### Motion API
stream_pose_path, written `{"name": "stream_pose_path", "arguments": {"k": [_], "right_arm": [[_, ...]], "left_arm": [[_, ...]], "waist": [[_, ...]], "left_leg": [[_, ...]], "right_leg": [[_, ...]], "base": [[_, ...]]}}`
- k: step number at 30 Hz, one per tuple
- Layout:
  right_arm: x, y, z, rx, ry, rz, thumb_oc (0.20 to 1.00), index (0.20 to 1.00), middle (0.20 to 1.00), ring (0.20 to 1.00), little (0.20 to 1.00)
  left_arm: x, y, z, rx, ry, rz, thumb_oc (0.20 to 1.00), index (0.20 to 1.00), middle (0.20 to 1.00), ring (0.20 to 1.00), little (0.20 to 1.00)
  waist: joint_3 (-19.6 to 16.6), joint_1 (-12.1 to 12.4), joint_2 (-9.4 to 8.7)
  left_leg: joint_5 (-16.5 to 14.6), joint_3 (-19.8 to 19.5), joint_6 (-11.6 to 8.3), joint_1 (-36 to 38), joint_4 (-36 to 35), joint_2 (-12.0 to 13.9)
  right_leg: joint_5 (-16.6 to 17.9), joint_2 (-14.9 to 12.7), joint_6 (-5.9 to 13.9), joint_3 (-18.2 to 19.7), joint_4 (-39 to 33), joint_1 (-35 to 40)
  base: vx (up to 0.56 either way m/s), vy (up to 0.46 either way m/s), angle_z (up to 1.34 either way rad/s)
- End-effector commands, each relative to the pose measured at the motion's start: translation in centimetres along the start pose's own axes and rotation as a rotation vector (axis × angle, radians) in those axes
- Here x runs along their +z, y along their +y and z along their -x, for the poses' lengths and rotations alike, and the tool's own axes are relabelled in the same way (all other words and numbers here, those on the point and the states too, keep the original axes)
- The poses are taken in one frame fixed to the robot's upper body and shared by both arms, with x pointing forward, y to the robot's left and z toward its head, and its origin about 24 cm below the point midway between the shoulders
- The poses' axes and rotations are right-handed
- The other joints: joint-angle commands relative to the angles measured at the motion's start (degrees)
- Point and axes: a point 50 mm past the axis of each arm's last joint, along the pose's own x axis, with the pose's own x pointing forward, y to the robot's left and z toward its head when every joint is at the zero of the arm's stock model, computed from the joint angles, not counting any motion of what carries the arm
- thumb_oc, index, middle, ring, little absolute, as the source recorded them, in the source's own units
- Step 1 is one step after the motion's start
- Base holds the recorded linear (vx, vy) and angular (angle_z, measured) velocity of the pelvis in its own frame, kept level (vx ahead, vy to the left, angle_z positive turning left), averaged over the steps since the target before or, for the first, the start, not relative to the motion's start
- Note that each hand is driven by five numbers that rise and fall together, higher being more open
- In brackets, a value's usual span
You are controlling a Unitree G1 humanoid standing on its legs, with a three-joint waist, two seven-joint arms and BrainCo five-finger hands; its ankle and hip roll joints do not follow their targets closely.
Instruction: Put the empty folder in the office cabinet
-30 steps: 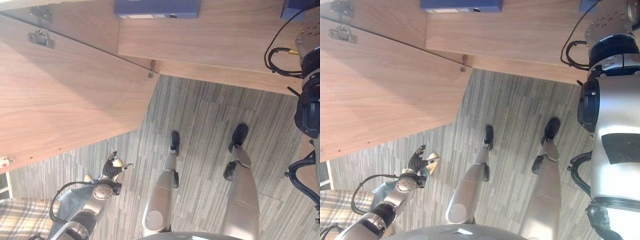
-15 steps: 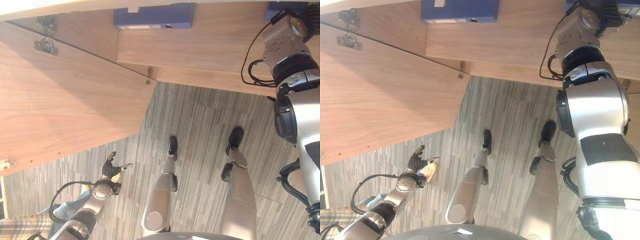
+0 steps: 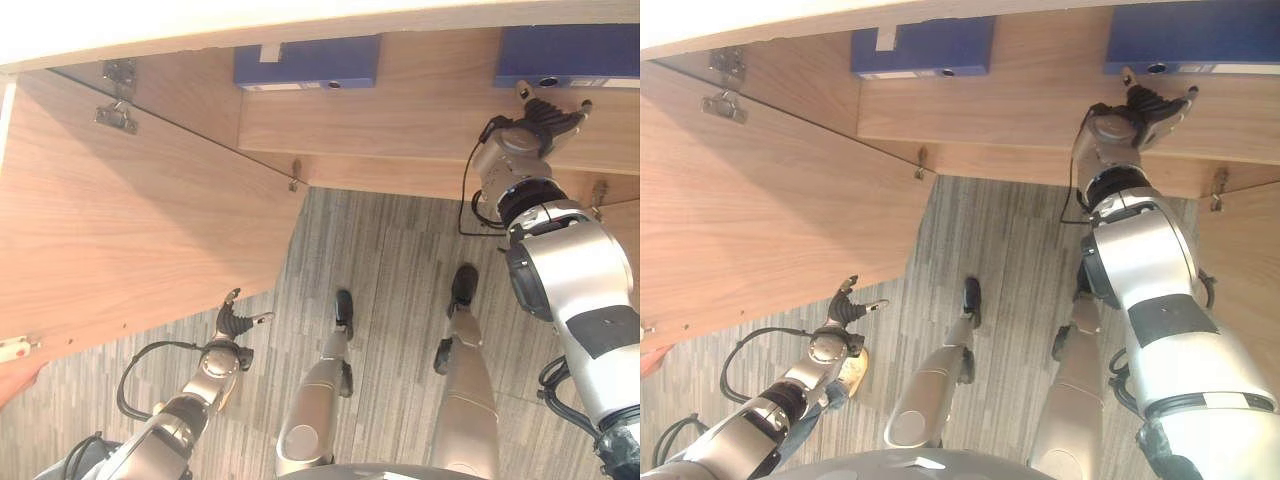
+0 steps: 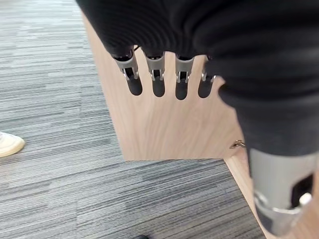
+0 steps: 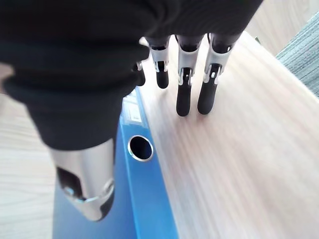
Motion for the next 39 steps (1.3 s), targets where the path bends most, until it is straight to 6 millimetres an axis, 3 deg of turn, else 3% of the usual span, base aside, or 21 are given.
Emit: {"name": "stream_pose_path", "arguments": {"k": [1,3,4,7,8,9,11,12,16,23,26,27,28,30,31,33,35,36,39], "right_arm": [[0.5,0.7,0.5,0.001,-0.053,0.029,1.0,1.0,1.0,1.0,1.0],[-0.2,1.2,1.0,0.022,-0.074,0.063,1.0,1.0,1.0,1.0,1.0],[-2.8,1.8,2.3,0.084,-0.138,0.173,1.0,1.0,1.0,1.0,1.0],[-7.2,1.6,3.7,0.199,-0.135,0.289,1.0,1.0,1.0,1.0,1.0],[-7.2,1.6,3.7,0.199,-0.135,0.289,1.0,1.0,1.0,1.0,1.0],[-9.2,1.3,4.5,0.312,-0.145,0.361,1.0,1.0,1.0,1.0,1.0],[-10.5,0.5,4.8,0.362,-0.163,0.411,1.0,1.0,1.0,1.0,1.0],[-13.9,-1.6,6.2,0.497,-0.204,0.552,1.0,1.0,1.0,1.0,1.0],[-18.6,-7.2,7.3,0.616,-0.145,0.701,1.0,1.0,1.0,1.0,1.0],[-24.2,-16.8,10.0,0.817,0.023,1.054,1.0,1.0,1.0,1.0,1.0],[-25.6,-19.4,11.2,0.881,0.113,1.117,1.0,1.0,1.0,1.0,1.0],[-26.8,-22.1,12.4,0.914,0.237,1.134,1.0,1.0,1.0,1.0,1.0],[-26.8,-22.1,12.4,0.914,0.237,1.134,1.0,1.0,1.0,1.0,1.0],[-27.9,-24.7,13.6,0.905,0.374,1.118,1.0,1.0,1.0,1.0,1.0],[-29.3,-27.0,14.9,0.873,0.521,1.12,1.0,1.0,1.0,1.0,1.0],[-30.1,-28.7,16.2,0.84,0.629,1.06,1.0,1.0,1.0,1.0,1.0],[-30.9,-30.2,17.5,0.791,0.729,1.018,1.0,1.0,1.0,1.0,1.0],[-30.9,-30.2,17.5,0.791,0.729,1.018,1.0,1.0,1.0,1.0,1.0],[-32.2,-32.0,19.9,0.71,0.851,0.967,1.0,1.0,1.0,1.0,1.0]], "left_arm": [[0.0,1.2,-0.3,0.055,0.013,-0.081,1.0,1.0,1.0,1.0,1.0],[0.3,1.2,-0.5,0.061,0.01,-0.083,1.0,1.0,1.0,1.0,1.0],[0.6,1.2,-0.8,0.08,0.013,-0.081,1.0,1.0,1.0,1.0,1.0],[1.2,1.3,-1.3,0.102,0.01,-0.092,1.0,1.0,1.0,1.0,1.0],[1.2,1.3,-1.3,0.102,0.01,-0.092,1.0,1.0,1.0,1.0,1.0],[1.8,1.6,-1.6,0.119,0.006,-0.092,1.0,1.0,1.0,1.0,1.0],[1.7,1.8,-1.6,0.123,0.008,-0.081,1.0,1.0,1.0,1.0,1.0],[1.1,1.8,-1.4,0.111,0.023,-0.076,1.0,1.0,1.0,1.0,1.0],[-2.9,2.8,0.3,0.105,0.145,-0.087,1.0,1.0,1.0,1.0,1.0],[-7.7,2.7,3.1,0.053,0.316,-0.072,1.0,1.0,1.0,1.0,1.0],[-9.4,1.9,4.3,-0.003,0.368,-0.062,1.0,1.0,1.0,1.0,1.0],[-11.2,1.3,5.8,-0.052,0.429,-0.037,1.0,1.0,1.0,1.0,1.0],[-11.2,1.3,5.8,-0.052,0.429,-0.037,1.0,1.0,1.0,1.0,1.0],[-13.5,0.7,8.0,-0.096,0.522,0.01,1.0,1.0,1.0,1.0,1.0],[-15.8,0.5,10.3,-0.121,0.626,0.036,1.0,1.0,1.0,1.0,1.0],[-17.2,0.3,12.0,-0.109,0.695,0.058,1.0,1.0,1.0,1.0,1.0],[-17.9,0.5,12.8,-0.102,0.734,0.054,1.0,1.0,1.0,1.0,1.0],[-17.9,0.5,12.8,-0.102,0.734,0.054,1.0,1.0,1.0,1.0,1.0],[-18.5,0.1,13.7,-0.106,0.776,0.045,1.0,1.0,1.0,1.0,1.0]], "waist": [[2.52,1.6,0.07],[2.92,1.21,-0.28],[3.8,-0.28,-1.57],[5.16,-2.23,-3.57],[5.16,-2.23,-3.57],[5.89,-3.97,-5.83],[6.56,-4.88,-6.98],[7.49,-6.47,-9.3],[8.1,-8.52,-13.32],[6.27,-9.89,-18.43],[4.85,-10.05,-19.04],[3.27,-10.01,-19.05],[3.27,-10.01,-19.05],[1.32,-10.62,-19.5],[-0.46,-11.0,-18.53],[-2.0,-11.83,-17.92],[-3.6,-12.13,-16.87],[-3.6,-12.13,-16.87],[-7.29,-10.96,-16.08]], "left_leg": [[-15.08,-3.82,0.19,8.39,7.97,1.07],[-15.48,-3.93,0.28,8.42,8.74,0.91],[-16.47,-3.83,0.44,8.5,10.55,0.66],[-18.6,-3.61,0.48,9.55,13.57,0.56],[-18.6,-3.61,0.48,9.55,13.57,0.56],[-19.55,-3.56,0.62,10.27,15.25,-0.15],[-20.49,-3.29,0.8,11.25,16.43,-0.41],[-22.32,-2.79,1.36,12.61,18.79,-0.94],[-25.65,-2.39,2.16,14.33,24.38,-2.1],[-28.85,-2.43,3.66,18.13,29.56,-3.96],[-29.24,-2.43,4.31,18.85,30.01,-4.77],[-29.42,-2.29,4.94,19.23,30.28,-5.22],[-29.42,-2.29,4.94,19.23,30.28,-5.22],[-28.1,-1.97,5.8,19.89,28.57,-6.67],[-26.79,-0.88,6.2,21.12,26.2,-6.53],[-23.03,0.09,6.29,22.36,21.31,-6.01],[-19.34,1.47,6.38,24.07,15.36,-5.47],[-19.34,1.47,6.38,24.07,15.36,-5.47],[-14.88,4.26,7.15,25.37,7.78,-4.62]], "right_leg": [[-0.61,-3.23,6.59,1.96,0.12,-0.68],[-0.3,-3.42,6.55,2.07,-0.12,-0.32],[0.17,-3.61,6.48,2.17,-0.63,0.96],[0.56,-3.67,6.42,2.35,-1.33,3.72],[0.56,-3.67,6.42,2.35,-1.33,3.72],[1.33,-4.41,6.54,2.59,-2.03,5.47],[1.8,-4.75,6.74,2.7,-2.47,7.07],[2.63,-5.5,7.12,3.01,-3.25,9.33],[4.07,-7.85,7.89,2.84,-5.11,14.13],[6.08,-11.08,9.23,1.54,-9.11,22.51],[6.8,-11.37,9.54,1.06,-10.74,24.21],[7.37,-11.33,9.83,0.47,-11.77,25.29],[7.37,-11.33,9.83,0.47,-11.77,25.29],[8.68,-11.72,10.26,0.01,-12.72,25.56],[10.54,-11.23,10.76,-1.28,-12.9,25.59],[10.65,-10.93,10.91,-2.73,-12.2,25.45],[9.32,-9.72,10.78,-2.86,-10.04,25.98],[9.32,-9.72,10.78,-2.86,-10.04,25.98],[3.34,-6.9,9.49,-0.46,-4.59,30.39]], "base": [[-0.03,0.01,-0.06],[-0.06,0.015,-0.01],[-0.11,0.032,-0.01],[-0.07,0.013,0.0],[-0.06,0.022,-0.01],[-0.05,0.042,0.01],[-0.05,0.053,-0.02],[-0.07,0.061,-0.09],[-0.07,0.076,-0.07],[-0.04,0.071,-0.03],[-0.02,0.09,0.03],[-0.03,0.111,0.0],[-0.04,0.101,0.03],[-0.04,0.096,0.08],[-0.05,0.138,0.07],[-0.09,0.106,-0.26],[-0.13,0.07,-0.57],[-0.15,0.054,-0.37],[-0.25,0.028,-0.46]]}}
